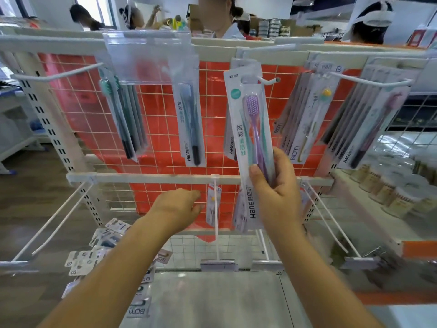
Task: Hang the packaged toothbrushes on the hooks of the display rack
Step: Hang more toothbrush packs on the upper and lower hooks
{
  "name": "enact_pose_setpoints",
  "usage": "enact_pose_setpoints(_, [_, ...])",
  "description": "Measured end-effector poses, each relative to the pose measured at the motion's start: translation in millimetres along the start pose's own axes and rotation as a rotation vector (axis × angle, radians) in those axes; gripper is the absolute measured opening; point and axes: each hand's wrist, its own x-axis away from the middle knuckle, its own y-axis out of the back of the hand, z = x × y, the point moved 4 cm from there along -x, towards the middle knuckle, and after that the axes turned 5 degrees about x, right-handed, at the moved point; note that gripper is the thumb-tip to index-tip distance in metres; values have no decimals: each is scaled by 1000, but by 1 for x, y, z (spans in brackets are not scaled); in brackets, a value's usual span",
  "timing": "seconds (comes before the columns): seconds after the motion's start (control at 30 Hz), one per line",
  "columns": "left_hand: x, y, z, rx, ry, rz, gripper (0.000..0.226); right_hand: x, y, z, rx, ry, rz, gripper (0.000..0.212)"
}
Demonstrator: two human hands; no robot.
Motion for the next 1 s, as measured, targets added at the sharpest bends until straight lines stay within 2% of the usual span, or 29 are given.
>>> enact_pose_setpoints(0.1, [-1,-4,2,7,2,18,35,-2,2,-14,47,-7,-105,52])
enact_pose_setpoints(0.27, [-4,-9,7,29,30,42,34,-12,-9,-27,171,80,-108,54])
enact_pose_setpoints(0.5, [-5,-10,13,22,66,46,35,-84,-13,-35,511,-74,72,54])
enact_pose_setpoints(0.83, [-10,-4,11,21,62,26,34,-104,-24,-46,594,-152,114,58])
enact_pose_setpoints(0.93, [-9,-3,15,25,54,12,35,-96,-27,-51,590,-166,176,70])
enact_pose_setpoints(1.0, [-7,-3,17,26,50,11,34,-87,-28,-64,546,-308,212,82])
